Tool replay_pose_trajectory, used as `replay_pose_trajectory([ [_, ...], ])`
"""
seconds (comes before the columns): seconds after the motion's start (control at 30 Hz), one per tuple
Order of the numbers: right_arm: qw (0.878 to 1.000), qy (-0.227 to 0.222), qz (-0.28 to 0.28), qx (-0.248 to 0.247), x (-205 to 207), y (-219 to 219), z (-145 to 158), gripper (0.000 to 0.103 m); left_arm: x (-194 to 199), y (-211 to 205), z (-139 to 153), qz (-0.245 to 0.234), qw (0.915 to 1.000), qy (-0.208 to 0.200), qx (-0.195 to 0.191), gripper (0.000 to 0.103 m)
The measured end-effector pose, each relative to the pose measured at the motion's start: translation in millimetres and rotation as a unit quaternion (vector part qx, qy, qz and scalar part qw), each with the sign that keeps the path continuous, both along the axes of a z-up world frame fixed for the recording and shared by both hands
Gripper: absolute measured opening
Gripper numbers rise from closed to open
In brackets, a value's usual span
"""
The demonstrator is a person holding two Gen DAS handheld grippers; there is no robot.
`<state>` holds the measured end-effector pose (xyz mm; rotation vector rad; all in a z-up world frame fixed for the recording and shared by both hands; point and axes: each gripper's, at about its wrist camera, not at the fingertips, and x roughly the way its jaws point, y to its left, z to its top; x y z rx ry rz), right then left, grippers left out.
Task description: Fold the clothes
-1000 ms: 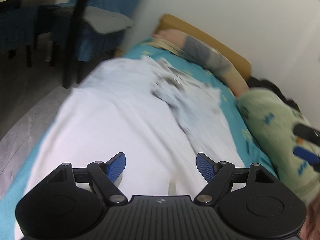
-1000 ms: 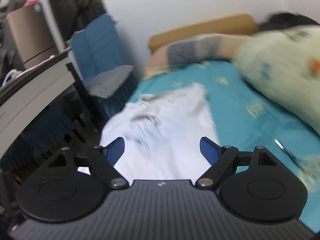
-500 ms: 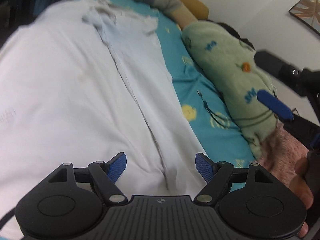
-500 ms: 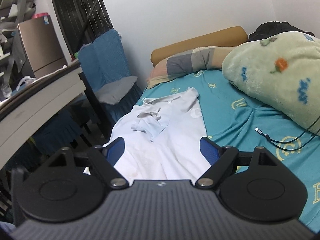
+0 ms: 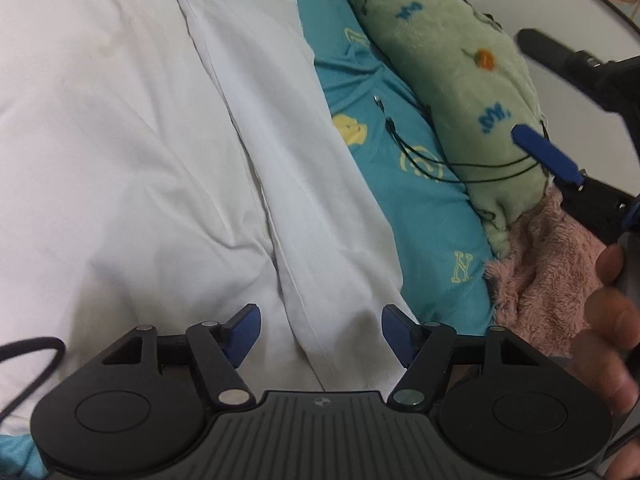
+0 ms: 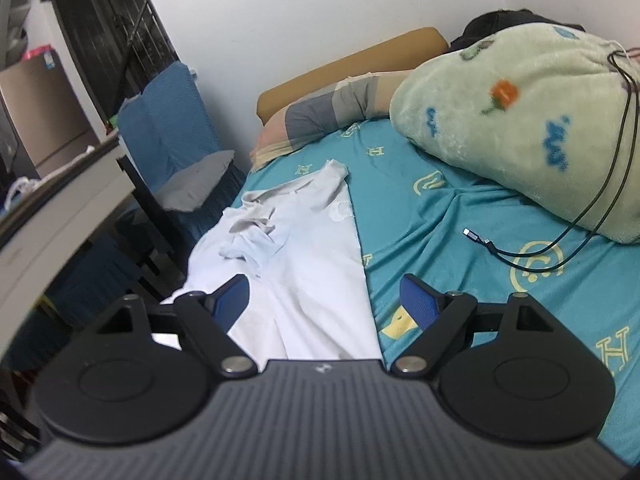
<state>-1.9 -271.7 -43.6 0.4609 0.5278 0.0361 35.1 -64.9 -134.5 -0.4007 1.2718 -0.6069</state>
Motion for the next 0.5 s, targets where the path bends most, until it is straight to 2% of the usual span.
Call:
replay_pose_trajectory([
  [0.07, 1.0, 0.0, -0.005, 0.018, 0, -16, 3, 0.084, 0, 0, -9, -0.001, 0.9997, 0.022, -0.004, 0.061],
  [0.17, 0.999, 0.002, -0.011, 0.034, 1, -36, 4, 0.084, 2, 4, -13, 0.001, 0.9991, 0.034, -0.025, 0.058],
  [0.27, 0.998, 0.011, -0.033, 0.044, 2, -50, 0, 0.084, 3, 7, -19, 0.005, 0.9981, 0.047, -0.038, 0.044],
  [0.33, 0.997, 0.02, -0.038, 0.065, 5, -56, -6, 0.084, 2, 7, -20, 0.0, 0.9977, 0.053, -0.043, 0.025],
  [0.37, 0.996, 0.025, -0.038, 0.074, 6, -58, -9, 0.084, 2, 7, -21, -0.003, 0.9974, 0.056, -0.046, 0.011],
  [0.4, 0.996, 0.028, -0.036, 0.08, 8, -58, -11, 0.084, 1, 8, -20, -0.004, 0.9974, 0.054, -0.047, 0.006],
  [0.5, 0.995, 0.04, -0.034, 0.083, 11, -56, -15, 0.084, 0, 14, -7, -0.001, 0.9976, 0.036, -0.06, 0.005],
])
